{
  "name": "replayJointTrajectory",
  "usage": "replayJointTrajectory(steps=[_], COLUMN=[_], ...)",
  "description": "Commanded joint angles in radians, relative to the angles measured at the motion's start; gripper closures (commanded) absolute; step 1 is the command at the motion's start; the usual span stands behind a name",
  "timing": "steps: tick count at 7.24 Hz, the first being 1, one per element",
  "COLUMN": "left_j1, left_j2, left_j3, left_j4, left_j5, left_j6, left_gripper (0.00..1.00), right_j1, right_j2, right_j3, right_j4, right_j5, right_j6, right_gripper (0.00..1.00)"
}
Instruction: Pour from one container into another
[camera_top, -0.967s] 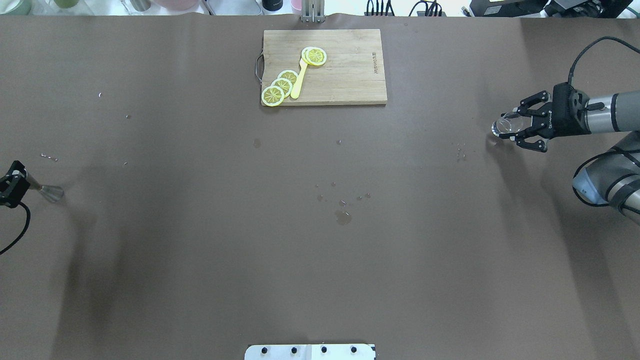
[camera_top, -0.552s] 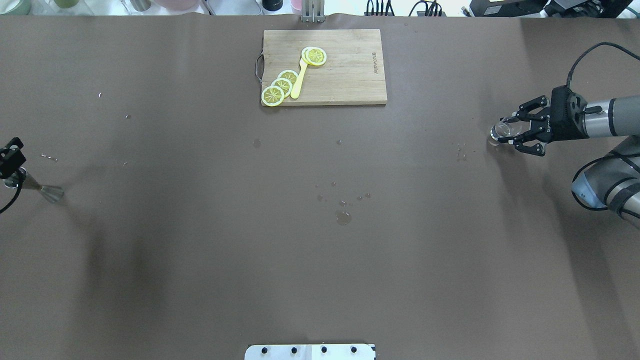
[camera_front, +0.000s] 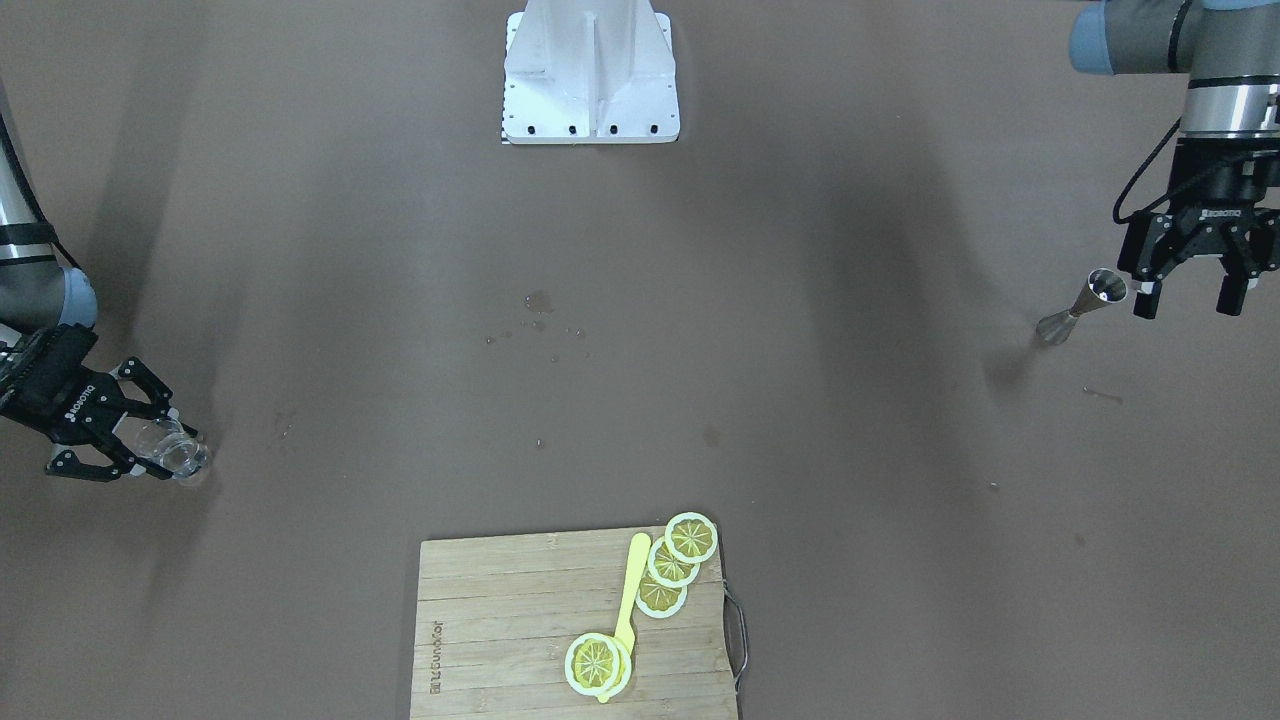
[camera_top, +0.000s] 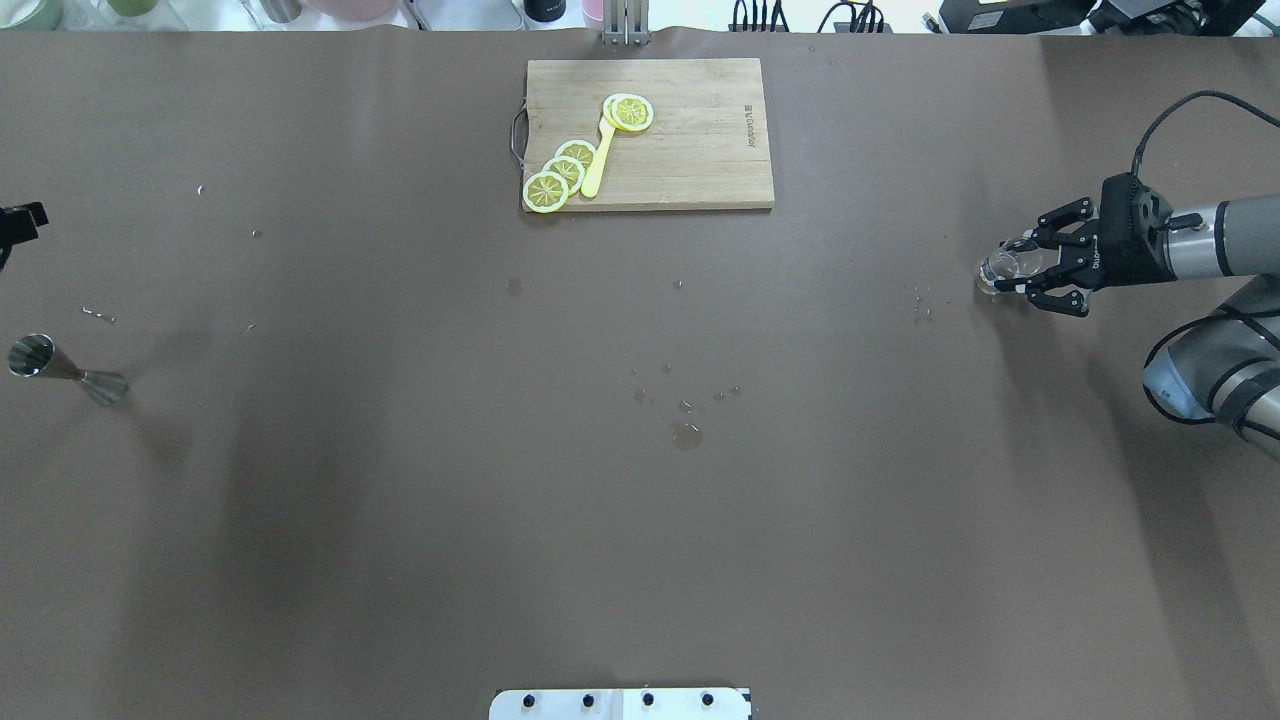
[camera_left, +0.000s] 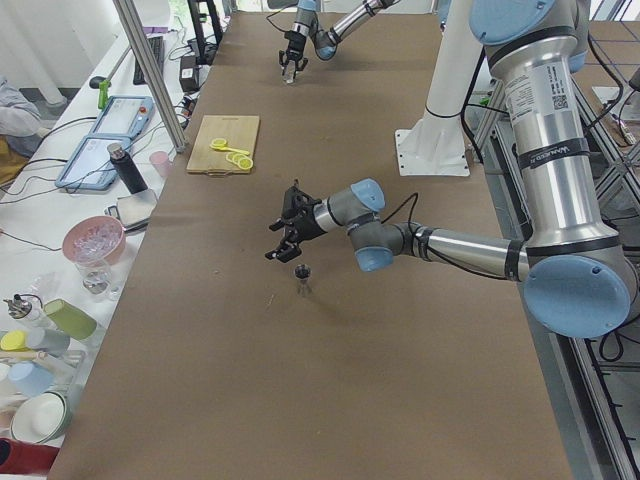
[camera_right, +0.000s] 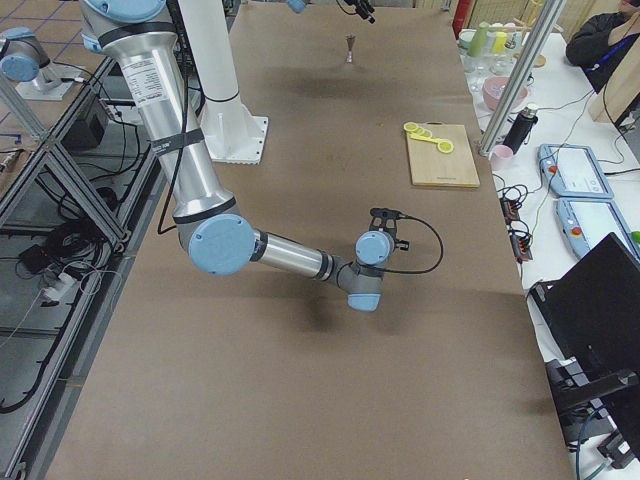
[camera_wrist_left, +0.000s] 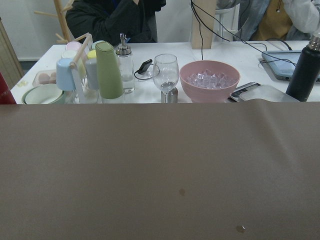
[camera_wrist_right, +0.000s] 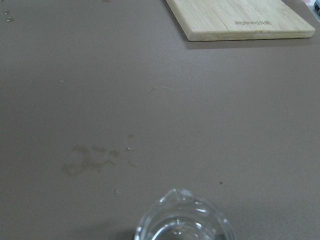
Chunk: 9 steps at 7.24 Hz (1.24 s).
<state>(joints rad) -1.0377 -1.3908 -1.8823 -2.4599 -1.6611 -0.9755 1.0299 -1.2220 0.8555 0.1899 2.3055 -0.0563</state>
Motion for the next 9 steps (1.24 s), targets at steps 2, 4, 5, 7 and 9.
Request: replayJointTrajectory(steps=[2,4,5,7,9], left_j1=[-0.266,-0.402,-0.474,-0.577,-0.665], left_j2=[-0.128,-0.129,-0.129,-0.111,-0.112], left_j3=[0.098,0.205,0.256,0.310,0.373], left_j4=[0.345,0.482,0.540,0.619,0.746], left_j5=[-0.383,-0.529,-0.567,-0.630,-0.632], left_j6=[0.020,0.320,0.519,0.730,1.127], left_gripper=[0.02,0.02,0.02,0.02,0.02], right_j1=[-0.001,-0.001,-0.001,-0.001,0.001], right_j2=[0.004,0.004,0.004,0.006,0.009], right_j3=[-0.001,-0.001,0.000,0.000,0.013], right_j4=[0.000,-0.001,-0.001,0.000,0.000], right_j5=[0.009,0.011,0.012,0.017,0.031], right_j6=[0.015,0.018,0.018,0.019,0.103], right_gripper=[0.31,0.00,0.00,0.00,0.00])
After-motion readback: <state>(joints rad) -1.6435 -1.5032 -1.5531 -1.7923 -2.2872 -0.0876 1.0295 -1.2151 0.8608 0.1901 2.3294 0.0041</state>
